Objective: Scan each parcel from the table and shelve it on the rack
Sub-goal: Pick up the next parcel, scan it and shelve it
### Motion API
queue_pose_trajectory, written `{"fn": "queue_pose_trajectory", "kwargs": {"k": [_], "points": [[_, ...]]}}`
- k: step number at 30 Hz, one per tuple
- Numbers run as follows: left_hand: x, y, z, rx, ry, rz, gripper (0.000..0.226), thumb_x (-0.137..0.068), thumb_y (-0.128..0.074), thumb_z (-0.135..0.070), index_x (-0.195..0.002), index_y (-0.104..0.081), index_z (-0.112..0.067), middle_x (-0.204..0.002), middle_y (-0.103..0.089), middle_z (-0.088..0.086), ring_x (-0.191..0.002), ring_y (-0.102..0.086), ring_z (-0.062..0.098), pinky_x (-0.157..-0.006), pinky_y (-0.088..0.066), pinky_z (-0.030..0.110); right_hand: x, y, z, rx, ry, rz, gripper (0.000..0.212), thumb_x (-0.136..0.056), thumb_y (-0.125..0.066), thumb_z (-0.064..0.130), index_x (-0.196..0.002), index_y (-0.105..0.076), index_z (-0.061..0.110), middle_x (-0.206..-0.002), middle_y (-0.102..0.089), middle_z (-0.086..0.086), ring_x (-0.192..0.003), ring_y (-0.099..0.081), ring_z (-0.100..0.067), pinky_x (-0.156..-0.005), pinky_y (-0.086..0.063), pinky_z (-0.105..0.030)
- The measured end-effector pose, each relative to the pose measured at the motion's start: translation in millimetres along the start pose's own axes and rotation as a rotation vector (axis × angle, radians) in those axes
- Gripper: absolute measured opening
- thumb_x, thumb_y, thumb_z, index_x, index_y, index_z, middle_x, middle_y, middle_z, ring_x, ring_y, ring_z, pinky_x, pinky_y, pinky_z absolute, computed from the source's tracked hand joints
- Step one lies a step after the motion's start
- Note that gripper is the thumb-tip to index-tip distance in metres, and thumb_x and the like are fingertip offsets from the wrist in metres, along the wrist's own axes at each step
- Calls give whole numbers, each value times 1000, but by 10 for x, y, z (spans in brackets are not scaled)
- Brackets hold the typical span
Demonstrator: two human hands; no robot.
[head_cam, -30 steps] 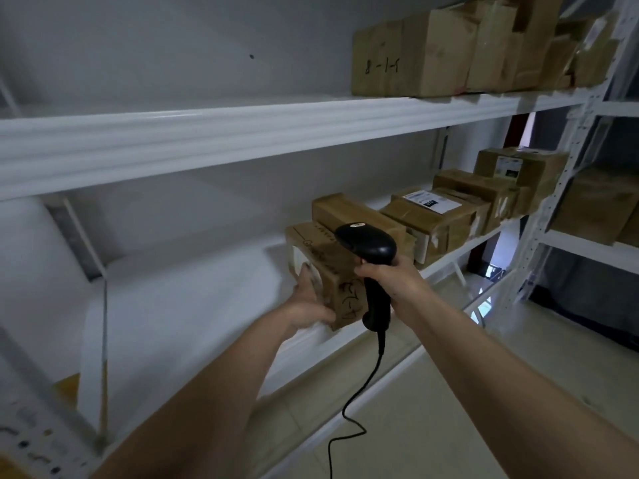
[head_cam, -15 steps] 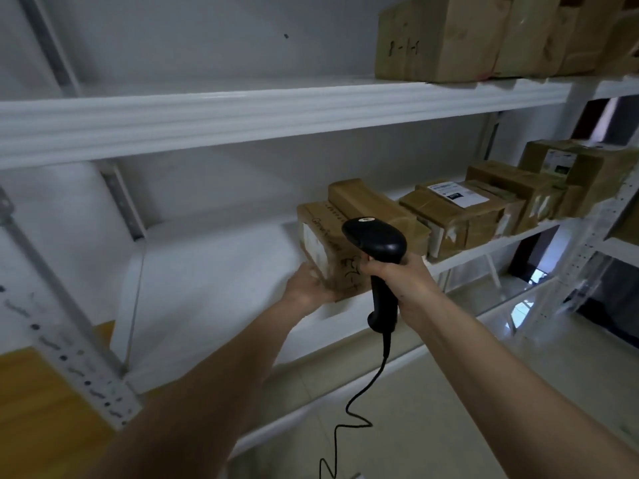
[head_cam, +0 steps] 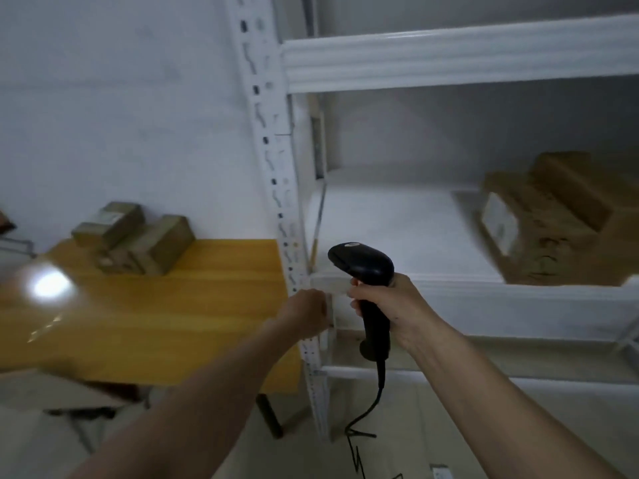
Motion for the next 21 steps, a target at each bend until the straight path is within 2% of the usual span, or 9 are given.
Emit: {"fn": "queue_pose_trajectory", "kwargs": {"k": [3, 6, 8, 12, 15, 18, 21], "points": [[123, 157, 627, 56, 100, -17, 6, -89, -52, -14, -84, -55, -16, -93, -59, 7, -80, -54, 22, -64, -41, 30, -129, -568, -110, 38, -22, 88, 10, -76, -69, -5, -83, -68, 2, -70, -60, -16, -70, -57, -28, -70, -48, -39], [245, 325, 1279, 73, 182, -68, 10, -89, -55, -16, -98, -60, -14, -102, -62, 8, -91, -59, 26, -70, -48, 34, -266, -1192, -205, 92, -21, 172, 9, -76, -70, -3, -82, -67, 2, -68, -61, -13, -68, -57, -26, -68, -48, -37], [341, 435, 1739, 92, 224, -98, 7, -90, -57, -17, -96, -59, -15, -102, -62, 7, -89, -58, 24, -71, -49, 34, -347, -1649, -291, 105, -16, 210, 10, -79, -71, 0, -87, -66, 2, -69, -61, -12, -68, -58, -26, -66, -49, -39], [510, 640, 2665, 93, 291, -147, 5, -89, -58, -17, -94, -59, -16, -101, -64, 6, -88, -58, 23, -70, -47, 32, -489, -2550, -483, 118, -48, 270, 16, -80, -73, 3, -95, -66, 3, -79, -63, -12, -75, -61, -28, -78, -53, -48], [616, 770, 3296, 75, 327, -177, 10, -89, -60, -20, -98, -62, -15, -101, -64, 5, -93, -60, 24, -72, -48, 31, -628, -3137, -596, 112, -63, 271, 15, -77, -73, 0, -90, -67, 1, -75, -63, -13, -73, -60, -28, -71, -51, -41], [667, 873, 3856, 87, 353, -193, 6, -90, -61, -22, -94, -61, -17, -102, -64, 3, -90, -59, 21, -70, -48, 30, -745, -3634, -692, 102, -89, 267, 17, -77, -71, -1, -93, -66, -2, -77, -63, -16, -74, -60, -30, -70, -50, -41], [676, 943, 4303, 108, 379, -190, 10, -90, -62, -24, -98, -63, -18, -104, -64, 2, -89, -58, 18, -72, -49, 29, -836, -4020, -755, 84, -124, 244, 15, -77, -70, -4, -91, -66, -3, -77, -62, -17, -73, -59, -29, -69, -49, -40]]}}
Point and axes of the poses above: each hand's wrist, its own x-axis away from the middle knuckle, its own y-axis out of the back of the hand, z = x × y, the point moved 1 cm from there along -x, towards the middle knuckle
